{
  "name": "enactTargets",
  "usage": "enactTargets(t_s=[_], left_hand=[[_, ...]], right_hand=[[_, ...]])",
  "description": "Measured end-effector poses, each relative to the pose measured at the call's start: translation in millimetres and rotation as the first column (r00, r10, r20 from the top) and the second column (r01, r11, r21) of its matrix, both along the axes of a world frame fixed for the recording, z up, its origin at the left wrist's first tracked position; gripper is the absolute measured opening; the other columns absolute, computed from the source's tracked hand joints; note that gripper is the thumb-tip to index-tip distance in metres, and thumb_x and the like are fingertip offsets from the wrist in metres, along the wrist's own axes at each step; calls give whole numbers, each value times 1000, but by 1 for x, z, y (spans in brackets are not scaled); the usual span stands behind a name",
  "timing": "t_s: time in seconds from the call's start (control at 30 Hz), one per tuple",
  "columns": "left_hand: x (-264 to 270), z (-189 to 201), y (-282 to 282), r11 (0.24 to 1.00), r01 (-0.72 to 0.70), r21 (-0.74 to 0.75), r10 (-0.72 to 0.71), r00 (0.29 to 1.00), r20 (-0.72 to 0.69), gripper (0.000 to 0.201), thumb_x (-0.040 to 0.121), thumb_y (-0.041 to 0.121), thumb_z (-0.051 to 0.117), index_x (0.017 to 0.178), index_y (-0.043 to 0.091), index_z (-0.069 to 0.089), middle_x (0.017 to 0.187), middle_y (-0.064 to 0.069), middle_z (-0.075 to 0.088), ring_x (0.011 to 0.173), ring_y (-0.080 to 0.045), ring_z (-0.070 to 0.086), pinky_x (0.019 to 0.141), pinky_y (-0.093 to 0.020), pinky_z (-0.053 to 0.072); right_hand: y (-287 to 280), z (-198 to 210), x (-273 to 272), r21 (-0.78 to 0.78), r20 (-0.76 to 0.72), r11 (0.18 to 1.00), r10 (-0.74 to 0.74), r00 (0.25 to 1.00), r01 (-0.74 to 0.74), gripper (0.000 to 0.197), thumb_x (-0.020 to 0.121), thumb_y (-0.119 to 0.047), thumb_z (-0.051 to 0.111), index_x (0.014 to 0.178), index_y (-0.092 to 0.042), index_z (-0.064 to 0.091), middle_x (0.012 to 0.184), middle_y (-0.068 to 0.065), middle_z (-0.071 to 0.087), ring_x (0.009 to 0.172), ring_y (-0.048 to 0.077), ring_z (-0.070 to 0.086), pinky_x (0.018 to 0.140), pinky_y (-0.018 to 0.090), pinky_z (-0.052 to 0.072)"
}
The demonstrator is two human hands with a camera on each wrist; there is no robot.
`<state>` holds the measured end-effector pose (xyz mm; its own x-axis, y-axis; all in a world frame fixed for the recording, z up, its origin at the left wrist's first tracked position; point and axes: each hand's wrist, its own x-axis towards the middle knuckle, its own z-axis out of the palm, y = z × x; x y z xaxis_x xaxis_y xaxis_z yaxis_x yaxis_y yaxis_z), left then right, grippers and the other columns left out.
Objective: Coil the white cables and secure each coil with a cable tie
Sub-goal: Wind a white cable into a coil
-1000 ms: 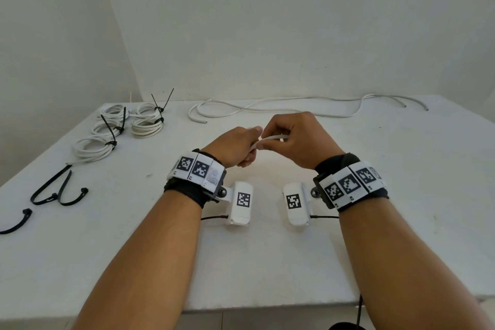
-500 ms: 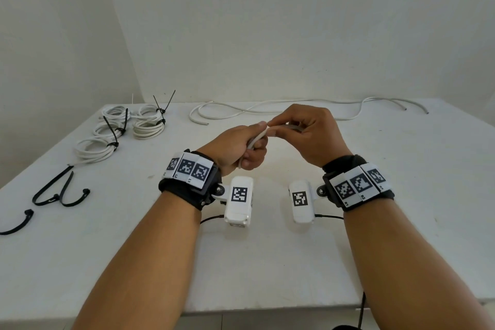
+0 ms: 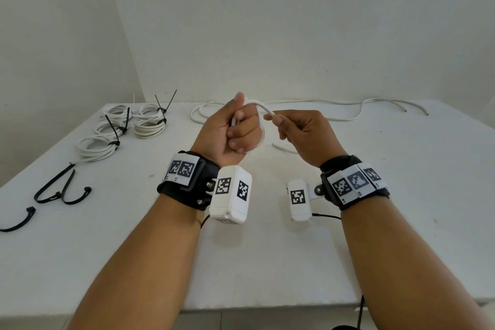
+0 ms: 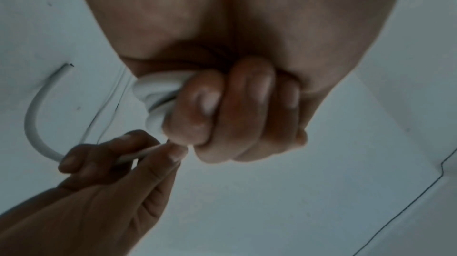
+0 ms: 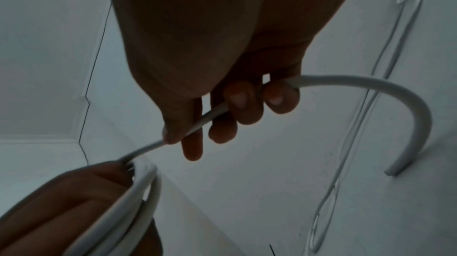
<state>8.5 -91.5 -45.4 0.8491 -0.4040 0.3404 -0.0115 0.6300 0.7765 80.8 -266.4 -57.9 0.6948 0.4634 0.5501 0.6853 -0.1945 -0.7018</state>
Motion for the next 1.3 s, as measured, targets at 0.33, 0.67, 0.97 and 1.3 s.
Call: enactTargets(t_s=[0.33, 0.67, 0.97, 1.3], left_hand=[[9, 3, 1, 887, -407, -220, 418, 908, 6, 25, 103, 24, 30, 88, 13, 46, 59, 6, 45, 52, -11, 43, 55, -23, 39], [19, -5, -10, 685, -723, -92, 711, 690, -131, 26, 106, 17, 35, 84, 11, 49, 57, 4, 43, 53, -11, 41, 59, -24, 35], [29, -15, 19, 280, -930, 239, 960, 268, -82, 22, 104, 16, 39, 84, 13, 49, 58, 4, 46, 48, -11, 42, 51, -23, 38], [11, -17, -9, 183, -471, 863, 572, 765, 296, 43, 101, 34, 38, 68, 9, 51, 49, -8, 58, 47, -21, 49, 57, -28, 40]], right_hand=[[16, -5, -10, -355, -18, 933, 50, 999, -53, 33, 105, -29, 43, 133, -36, 59, 62, -8, 49, 54, 5, 42, 56, 19, 37], [16, 2, -20, -531, -19, 844, 83, 996, -80, 18, 100, -20, 48, 108, -9, 60, 75, 2, 58, 63, 16, 50, 64, 32, 43], [21, 1, -31, -553, 4, 821, 171, 985, -140, 27, 100, -20, 49, 121, -20, 67, 64, -12, 54, 54, -2, 50, 54, 11, 36], [3, 4, -19, -312, 146, 947, 126, 981, -75, 11, 93, -15, 65, 96, -18, 75, 78, -10, 69, 64, 3, 54, 60, 13, 40]])
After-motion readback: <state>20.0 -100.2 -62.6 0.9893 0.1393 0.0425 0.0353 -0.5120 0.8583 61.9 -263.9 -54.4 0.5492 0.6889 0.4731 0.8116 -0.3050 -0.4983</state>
